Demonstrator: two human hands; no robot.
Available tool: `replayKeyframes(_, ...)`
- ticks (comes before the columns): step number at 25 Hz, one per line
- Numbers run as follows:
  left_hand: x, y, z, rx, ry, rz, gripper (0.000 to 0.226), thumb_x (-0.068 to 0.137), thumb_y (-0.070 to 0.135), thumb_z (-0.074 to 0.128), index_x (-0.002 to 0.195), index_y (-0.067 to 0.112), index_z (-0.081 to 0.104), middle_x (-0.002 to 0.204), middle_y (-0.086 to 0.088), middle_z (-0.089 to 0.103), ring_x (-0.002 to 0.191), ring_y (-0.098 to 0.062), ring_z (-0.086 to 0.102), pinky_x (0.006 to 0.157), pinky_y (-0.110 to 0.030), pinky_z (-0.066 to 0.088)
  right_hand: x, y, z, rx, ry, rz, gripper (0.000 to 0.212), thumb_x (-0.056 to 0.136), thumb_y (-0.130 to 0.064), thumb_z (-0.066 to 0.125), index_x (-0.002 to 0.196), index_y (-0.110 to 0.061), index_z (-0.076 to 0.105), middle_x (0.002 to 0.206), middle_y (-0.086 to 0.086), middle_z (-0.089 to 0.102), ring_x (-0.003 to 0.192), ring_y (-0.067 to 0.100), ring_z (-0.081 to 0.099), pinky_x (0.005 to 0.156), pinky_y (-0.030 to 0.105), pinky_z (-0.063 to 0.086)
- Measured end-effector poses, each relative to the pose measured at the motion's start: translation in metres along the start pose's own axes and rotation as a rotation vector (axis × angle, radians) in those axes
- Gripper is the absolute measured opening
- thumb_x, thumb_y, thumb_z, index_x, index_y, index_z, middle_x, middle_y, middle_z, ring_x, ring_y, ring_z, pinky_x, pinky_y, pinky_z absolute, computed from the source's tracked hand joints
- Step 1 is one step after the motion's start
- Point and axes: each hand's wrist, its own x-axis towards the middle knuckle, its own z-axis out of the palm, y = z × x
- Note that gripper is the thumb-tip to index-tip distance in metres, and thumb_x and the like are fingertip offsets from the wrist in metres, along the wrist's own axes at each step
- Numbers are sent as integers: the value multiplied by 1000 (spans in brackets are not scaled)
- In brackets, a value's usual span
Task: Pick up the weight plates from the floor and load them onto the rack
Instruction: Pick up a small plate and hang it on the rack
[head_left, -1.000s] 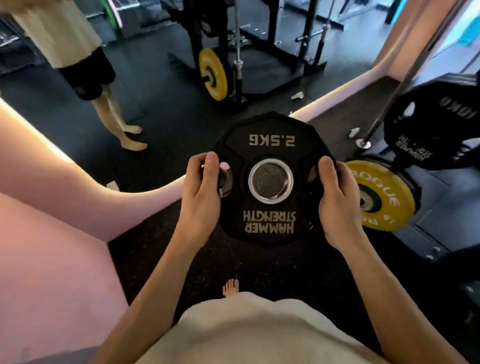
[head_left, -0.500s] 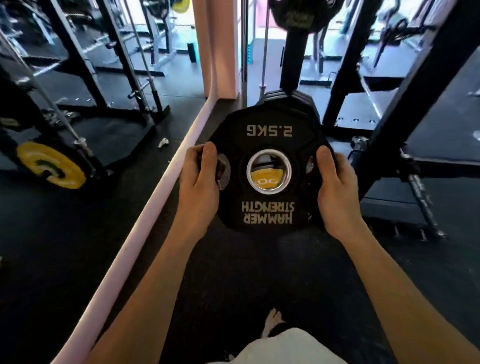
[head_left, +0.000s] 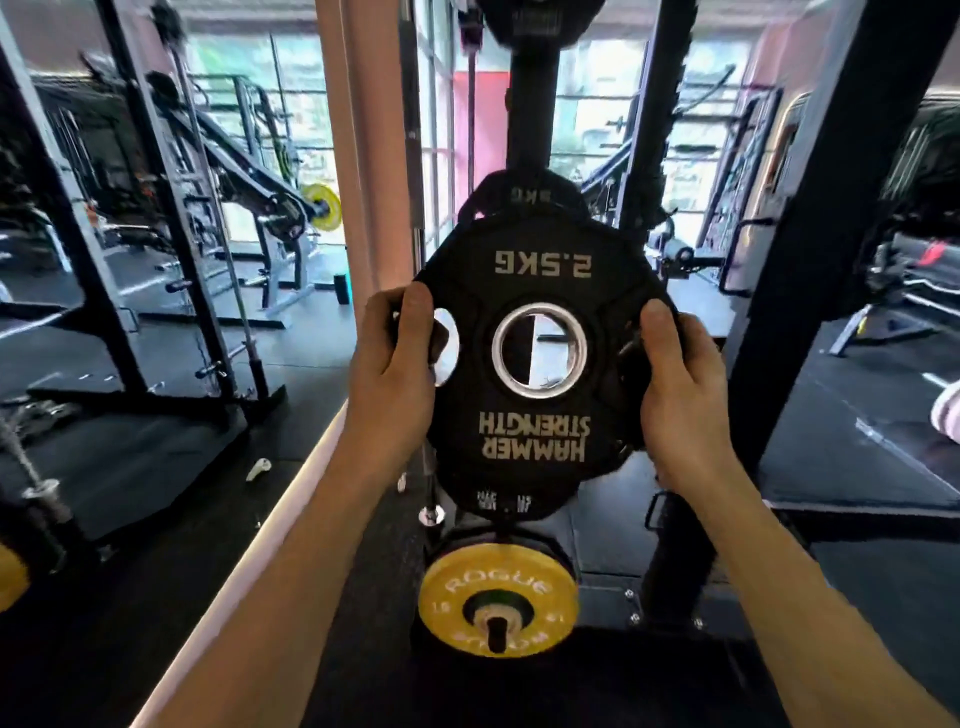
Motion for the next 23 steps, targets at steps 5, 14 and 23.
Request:
replayKeyframes(5, 100, 31, 56, -47, 14, 197, 25, 103, 38, 42, 85, 23, 50, 69, 10, 50, 57, 0, 47, 59, -13, 37, 117, -37, 7, 23, 3, -192, 29, 100, -41, 47, 93, -14, 56, 77, -2, 58, 67, 3, 58, 63, 22, 50)
replayKeyframes(14, 251, 82, 104, -133, 41, 419, 28, 101, 43, 44, 81, 24, 50, 63, 11, 48, 54, -3, 44, 59, -22, 35, 267, -94, 43, 58, 14, -430, 31, 101, -42, 45, 99, -13, 56, 59, -17, 63, 52, -4, 59, 48, 15, 48)
replayKeyframes(23, 374, 112, 137, -90, 9, 557, 32, 103, 46, 37, 96, 20, 55, 77, 4, 61, 49, 4, 48, 55, -21, 36, 384, -128, 83, -24, 110, -587, 33, 100, -48, 43, 95, -18, 56, 81, -5, 62, 72, 5, 60, 78, 39, 52)
